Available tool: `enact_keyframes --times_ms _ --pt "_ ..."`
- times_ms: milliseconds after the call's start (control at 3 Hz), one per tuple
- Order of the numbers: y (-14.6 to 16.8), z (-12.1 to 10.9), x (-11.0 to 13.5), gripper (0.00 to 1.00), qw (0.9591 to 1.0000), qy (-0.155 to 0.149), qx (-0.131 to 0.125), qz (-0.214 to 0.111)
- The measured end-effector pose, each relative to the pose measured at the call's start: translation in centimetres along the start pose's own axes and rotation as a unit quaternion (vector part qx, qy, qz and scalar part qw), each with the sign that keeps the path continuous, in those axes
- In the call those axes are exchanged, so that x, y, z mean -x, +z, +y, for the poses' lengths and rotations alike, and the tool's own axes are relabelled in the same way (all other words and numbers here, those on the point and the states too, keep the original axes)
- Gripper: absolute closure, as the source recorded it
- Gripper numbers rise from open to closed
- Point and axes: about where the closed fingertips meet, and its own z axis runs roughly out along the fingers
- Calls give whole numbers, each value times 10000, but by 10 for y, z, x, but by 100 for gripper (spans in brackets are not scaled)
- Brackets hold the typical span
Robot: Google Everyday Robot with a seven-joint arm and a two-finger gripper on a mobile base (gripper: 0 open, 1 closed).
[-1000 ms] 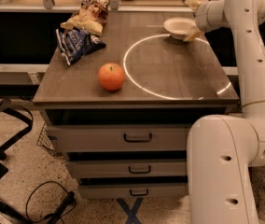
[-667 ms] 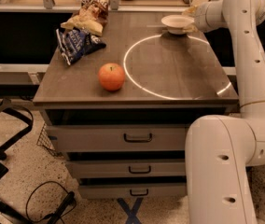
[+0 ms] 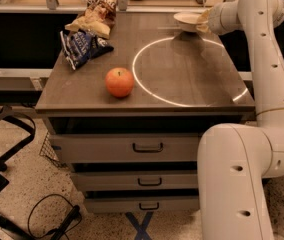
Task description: Move paper bowl near apple
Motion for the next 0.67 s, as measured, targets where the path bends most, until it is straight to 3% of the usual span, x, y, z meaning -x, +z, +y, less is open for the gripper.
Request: enact_keyframes --times_ms 667 --pt "-17 -3 9 100 9996 -77 260 44"
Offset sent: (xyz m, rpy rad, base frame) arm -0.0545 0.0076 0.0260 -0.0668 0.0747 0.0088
